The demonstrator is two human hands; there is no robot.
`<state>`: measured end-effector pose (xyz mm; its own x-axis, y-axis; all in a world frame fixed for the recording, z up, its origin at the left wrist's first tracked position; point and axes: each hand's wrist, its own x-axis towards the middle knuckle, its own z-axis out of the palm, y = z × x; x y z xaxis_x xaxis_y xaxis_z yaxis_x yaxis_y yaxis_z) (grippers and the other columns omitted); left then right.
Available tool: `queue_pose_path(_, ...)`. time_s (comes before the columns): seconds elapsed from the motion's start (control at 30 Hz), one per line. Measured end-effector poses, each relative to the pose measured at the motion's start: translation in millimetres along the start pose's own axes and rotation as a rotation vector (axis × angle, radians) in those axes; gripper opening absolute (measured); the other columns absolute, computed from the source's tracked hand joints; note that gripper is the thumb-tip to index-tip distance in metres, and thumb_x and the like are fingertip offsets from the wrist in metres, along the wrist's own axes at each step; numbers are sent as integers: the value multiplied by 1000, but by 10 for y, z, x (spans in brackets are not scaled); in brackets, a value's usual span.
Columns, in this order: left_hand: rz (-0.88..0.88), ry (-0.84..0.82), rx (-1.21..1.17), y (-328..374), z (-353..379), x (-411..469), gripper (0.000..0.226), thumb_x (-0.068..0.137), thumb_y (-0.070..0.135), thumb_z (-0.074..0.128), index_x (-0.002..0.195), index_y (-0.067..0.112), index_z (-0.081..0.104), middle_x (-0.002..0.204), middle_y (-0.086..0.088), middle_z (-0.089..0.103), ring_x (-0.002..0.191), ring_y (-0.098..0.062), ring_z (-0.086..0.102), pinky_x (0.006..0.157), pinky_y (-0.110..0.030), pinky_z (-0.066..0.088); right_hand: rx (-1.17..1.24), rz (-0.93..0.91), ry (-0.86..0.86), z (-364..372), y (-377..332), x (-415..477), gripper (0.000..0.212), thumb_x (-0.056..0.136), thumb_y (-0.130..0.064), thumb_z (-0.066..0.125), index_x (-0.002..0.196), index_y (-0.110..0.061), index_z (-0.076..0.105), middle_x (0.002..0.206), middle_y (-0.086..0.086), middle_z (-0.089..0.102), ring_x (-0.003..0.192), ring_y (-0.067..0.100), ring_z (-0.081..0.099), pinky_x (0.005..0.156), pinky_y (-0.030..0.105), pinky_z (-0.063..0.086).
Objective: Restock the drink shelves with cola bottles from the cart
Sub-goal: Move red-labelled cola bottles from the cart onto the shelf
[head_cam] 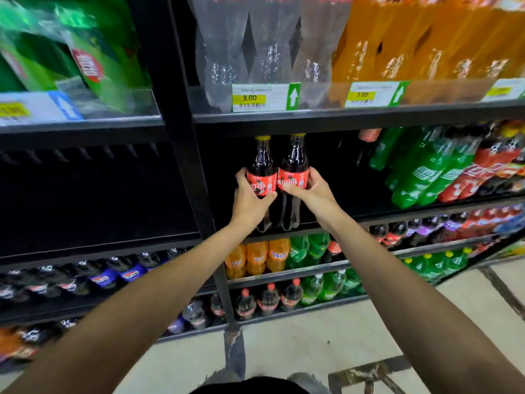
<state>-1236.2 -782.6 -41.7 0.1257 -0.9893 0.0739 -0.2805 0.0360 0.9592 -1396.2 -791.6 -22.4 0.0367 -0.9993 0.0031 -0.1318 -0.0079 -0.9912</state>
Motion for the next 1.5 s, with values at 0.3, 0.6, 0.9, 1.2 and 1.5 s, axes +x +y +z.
queue_pose_path(0.3,-68,103,17,-236,72,112,83,83,10,73,144,12,18,132,-6,50,123,-21,51,99,-30,44,75,-5,-81,125,247,238,60,77,-5,78,129,-16,50,117,-1,66,107,9,64,85,20,51)
queue_pose_path(0.6,-55,112,55,-345,128,261,82,82,15,74,144,13,20,133,-5,50,122,-19,50,93,-23,38,118,-3,-88,128,420,390,66,79,1,74,137,-14,45,121,-1,64,113,12,61,92,26,51)
queue_pose_path(0.9,33,13,4,-431,92,252,84,88,13,69,149,15,12,139,2,39,123,-3,37,95,-7,32,4,-22,-191,59,485,396,63,85,-24,72,139,-34,40,130,-12,58,122,3,53,106,31,41)
queue_pose_path(1.2,23,-32,-56,-432,84,286,82,90,10,64,152,16,9,150,-5,33,133,-9,34,107,-23,29,16,81,-291,12,462,402,64,92,-26,65,143,-38,29,141,-9,48,134,13,42,116,46,29)
queue_pose_path(1.5,14,-37,-60,-519,81,259,90,87,10,68,152,16,6,152,-6,27,138,-14,30,110,-20,29,-26,73,-252,46,543,347,72,91,-21,66,150,-32,25,136,-23,46,127,-6,41,107,21,35)
